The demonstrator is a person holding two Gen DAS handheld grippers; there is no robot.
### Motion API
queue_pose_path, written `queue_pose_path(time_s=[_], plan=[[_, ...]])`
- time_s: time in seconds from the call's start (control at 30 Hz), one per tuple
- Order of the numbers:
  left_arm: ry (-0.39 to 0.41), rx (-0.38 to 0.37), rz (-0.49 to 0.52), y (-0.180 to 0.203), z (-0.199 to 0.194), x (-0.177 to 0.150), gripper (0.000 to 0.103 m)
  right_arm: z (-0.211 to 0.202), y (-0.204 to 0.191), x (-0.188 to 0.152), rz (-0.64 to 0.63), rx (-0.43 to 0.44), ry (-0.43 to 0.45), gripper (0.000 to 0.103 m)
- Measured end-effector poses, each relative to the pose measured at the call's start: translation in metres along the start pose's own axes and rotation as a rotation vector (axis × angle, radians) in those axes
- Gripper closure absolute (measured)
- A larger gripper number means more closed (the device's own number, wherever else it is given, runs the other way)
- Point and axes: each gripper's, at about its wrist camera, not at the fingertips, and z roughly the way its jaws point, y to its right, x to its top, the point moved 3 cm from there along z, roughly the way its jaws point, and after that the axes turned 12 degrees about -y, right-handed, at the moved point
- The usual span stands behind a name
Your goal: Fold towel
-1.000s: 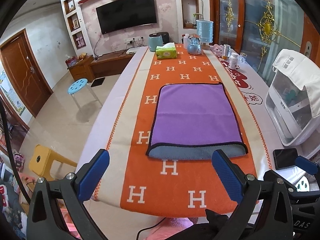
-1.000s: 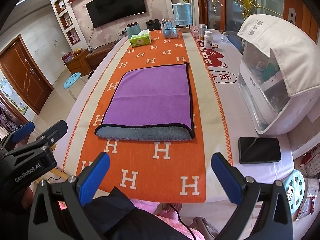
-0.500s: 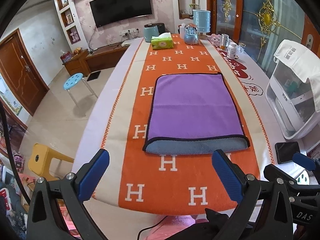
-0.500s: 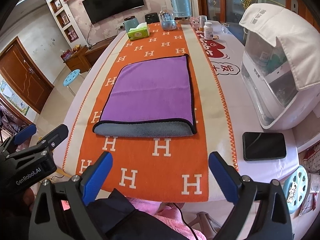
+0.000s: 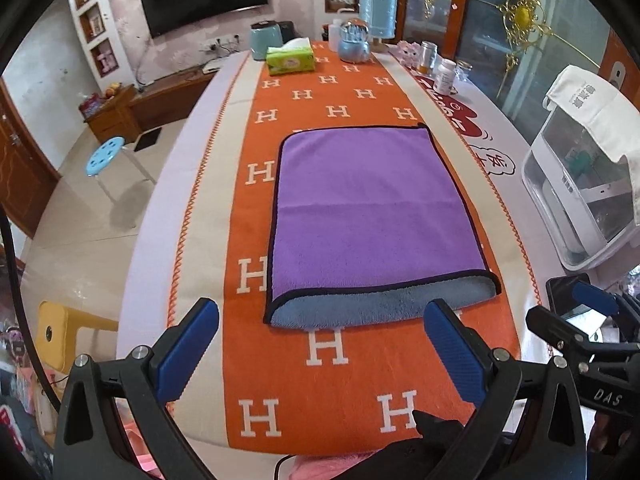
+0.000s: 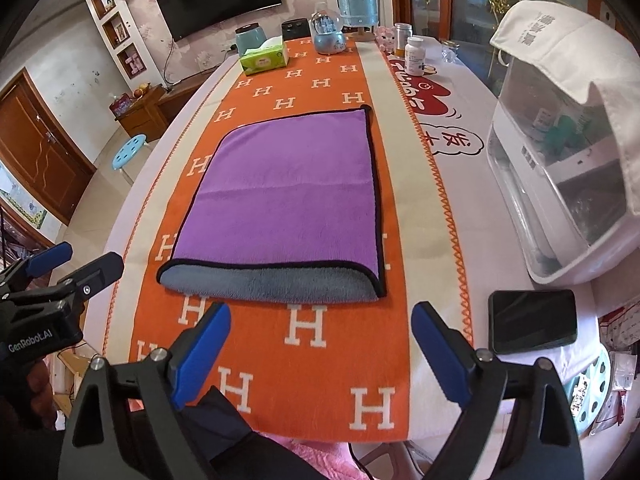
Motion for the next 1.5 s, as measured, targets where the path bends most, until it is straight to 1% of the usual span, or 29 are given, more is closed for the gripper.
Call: queue_pose_path(time_s=[0.13, 0.2, 0.27, 0.4, 0.57, 0.63, 0.73, 0.87, 1.0, 1.17, 1.27, 1.33, 1.4, 1.5], plan=[[-0.022, -0.015, 0.019, -0.008, 0.015, 0.012, 0.001, 0.009, 0.002, 0.012, 0.002, 0.002, -0.001, 0.014], [-0.033, -0.007, 0.024, -0.011, 0.023, 0.017, 0.001, 0.013, 0.003, 0.016, -0.004, -0.005, 0.001, 0.014], [-0.042, -0.004, 0.023, -0.016, 0.031, 0.022, 0.001, 0.019, 0.005, 0.020, -0.010, -0.013, -0.005, 0.017], [-0.064, -0.014, 0.025, -0.026, 0.049, 0.027, 0.001, 0.029, 0.006, 0.024, -0.032, -0.030, -0.009, 0.020], [-0.082, -0.043, 0.047, -0.037, 0.073, 0.033, 0.001, 0.043, 0.008, 0.027, -0.067, -0.039, -0.019, 0.026], [-0.095, -0.058, 0.056, -0.041, 0.082, 0.033, 0.001, 0.049, 0.008, 0.027, -0.087, -0.051, -0.015, 0.027], [-0.110, -0.061, 0.073, -0.045, 0.097, 0.034, 0.001, 0.057, 0.010, 0.026, -0.120, -0.063, -0.004, 0.027], [-0.121, -0.081, 0.088, -0.047, 0.110, 0.035, 0.001, 0.070, 0.012, 0.024, -0.146, -0.060, -0.004, 0.030], [-0.131, -0.077, 0.100, -0.047, 0.122, 0.033, 0.001, 0.083, 0.016, 0.022, -0.165, -0.059, 0.002, 0.033], [-0.148, -0.088, 0.099, -0.052, 0.136, 0.033, 0.001, 0.098, 0.019, 0.020, -0.185, -0.063, 0.001, 0.039], [-0.168, -0.092, 0.091, -0.055, 0.144, 0.033, 0.001, 0.106, 0.020, 0.018, -0.184, -0.066, -0.022, 0.042], [-0.191, -0.107, 0.080, -0.057, 0.151, 0.033, 0.002, 0.109, 0.021, 0.018, -0.185, -0.066, -0.033, 0.044], [-0.207, -0.121, 0.074, -0.059, 0.156, 0.032, 0.002, 0.112, 0.022, 0.018, -0.183, -0.067, -0.042, 0.049], [-0.217, -0.152, 0.070, -0.059, 0.160, 0.030, 0.005, 0.115, 0.023, 0.017, -0.178, -0.065, -0.048, 0.053]])
